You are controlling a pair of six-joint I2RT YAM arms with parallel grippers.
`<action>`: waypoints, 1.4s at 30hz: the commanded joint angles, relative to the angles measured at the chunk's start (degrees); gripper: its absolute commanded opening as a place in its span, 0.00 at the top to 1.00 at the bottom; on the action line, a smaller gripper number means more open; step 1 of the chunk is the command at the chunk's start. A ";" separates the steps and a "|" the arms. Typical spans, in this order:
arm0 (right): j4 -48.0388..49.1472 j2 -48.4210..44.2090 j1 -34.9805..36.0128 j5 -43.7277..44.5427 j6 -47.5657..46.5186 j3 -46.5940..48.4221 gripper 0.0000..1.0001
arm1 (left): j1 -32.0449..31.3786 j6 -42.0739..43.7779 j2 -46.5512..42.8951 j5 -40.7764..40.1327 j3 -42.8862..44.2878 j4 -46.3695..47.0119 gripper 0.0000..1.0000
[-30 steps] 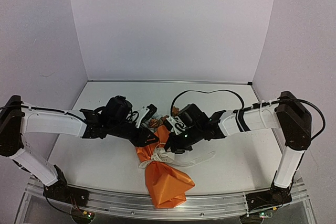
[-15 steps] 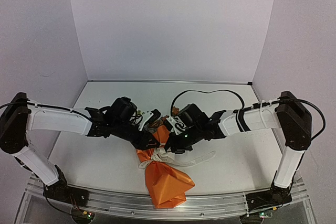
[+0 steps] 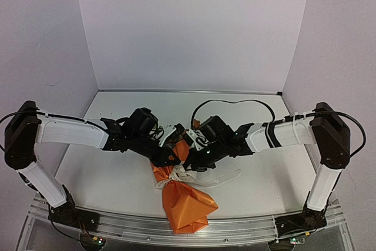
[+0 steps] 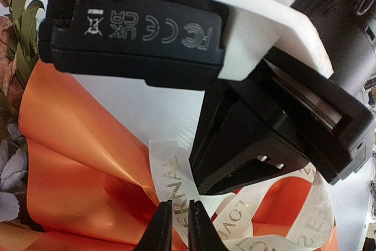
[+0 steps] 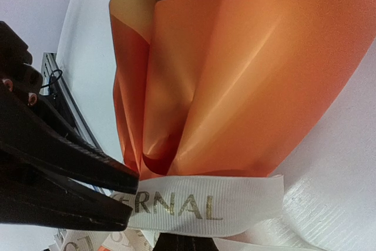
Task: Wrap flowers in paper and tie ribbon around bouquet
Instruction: Cross the half-tied ribbon over the folded bouquet.
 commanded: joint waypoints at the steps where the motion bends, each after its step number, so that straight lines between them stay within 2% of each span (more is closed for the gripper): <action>1: 0.02 -2.43 0.52 0.90 -1.08 0.52 1.00 | 0.03 1.66 -1.96 0.63 2.06 -0.44 0.91; 7: -0.04 -1.77 0.58 0.66 -0.84 1.31 1.00 | -0.04 1.48 -5.61 1.52 -0.27 2.75 1.00; 16: 1.40 -1.57 0.57 2.25 0.74 0.90 1.00 | -0.04 0.93 -7.31 2.47 -1.87 3.69 0.99; 17: 1.53 -1.72 0.57 2.25 0.76 0.72 1.00 | -0.04 0.89 -6.87 1.58 -1.52 2.94 0.97; 20: 1.68 -2.59 0.60 2.70 0.67 -0.34 1.00 | -0.07 0.33 -4.87 -2.06 0.25 -0.15 0.72; 22: 1.81 -3.04 0.73 3.02 0.68 -1.04 1.00 | -0.05 -0.04 -3.79 -2.95 1.74 -1.60 0.63; 27: 1.96 -2.61 1.15 3.45 0.43 -0.37 1.00 | -0.13 -0.86 -2.46 -3.94 3.50 -2.52 0.61; 42: 4.78 -2.59 1.66 4.67 1.47 -1.72 1.00 | -0.68 -0.60 5.78 -4.20 12.33 -13.01 0.62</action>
